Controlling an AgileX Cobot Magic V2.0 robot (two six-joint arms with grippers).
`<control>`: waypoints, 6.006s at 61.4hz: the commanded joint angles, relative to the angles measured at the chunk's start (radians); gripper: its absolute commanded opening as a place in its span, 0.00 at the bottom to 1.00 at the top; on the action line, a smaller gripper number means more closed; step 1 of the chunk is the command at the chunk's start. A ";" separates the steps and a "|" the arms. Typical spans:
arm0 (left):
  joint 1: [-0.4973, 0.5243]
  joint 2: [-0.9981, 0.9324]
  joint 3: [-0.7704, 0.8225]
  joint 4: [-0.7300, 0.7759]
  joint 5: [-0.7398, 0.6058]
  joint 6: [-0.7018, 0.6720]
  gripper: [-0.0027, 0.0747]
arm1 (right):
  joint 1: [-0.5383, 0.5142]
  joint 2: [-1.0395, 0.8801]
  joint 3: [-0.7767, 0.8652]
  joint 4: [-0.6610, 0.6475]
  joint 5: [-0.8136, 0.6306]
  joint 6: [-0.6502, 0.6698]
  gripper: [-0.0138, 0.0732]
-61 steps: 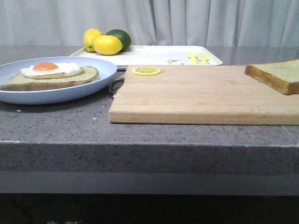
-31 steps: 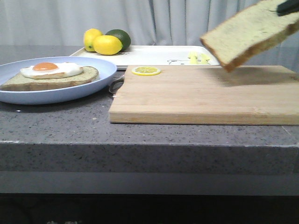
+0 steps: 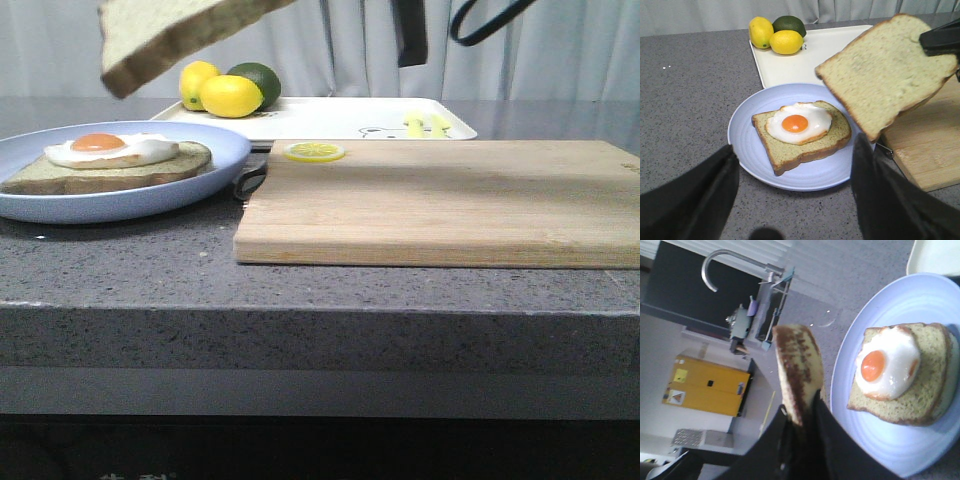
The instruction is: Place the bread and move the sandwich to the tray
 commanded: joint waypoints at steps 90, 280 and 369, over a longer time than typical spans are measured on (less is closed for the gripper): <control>-0.008 0.010 -0.027 0.001 -0.072 -0.001 0.65 | 0.159 0.144 -0.247 -0.223 -0.295 0.133 0.68; 0.603 1.124 -0.486 -0.932 0.372 0.569 0.61 | 0.004 -1.086 0.339 -1.655 0.019 0.612 0.52; 0.407 1.308 -0.995 -0.999 0.376 0.317 0.01 | 0.004 -1.086 0.339 -1.654 0.047 0.612 0.52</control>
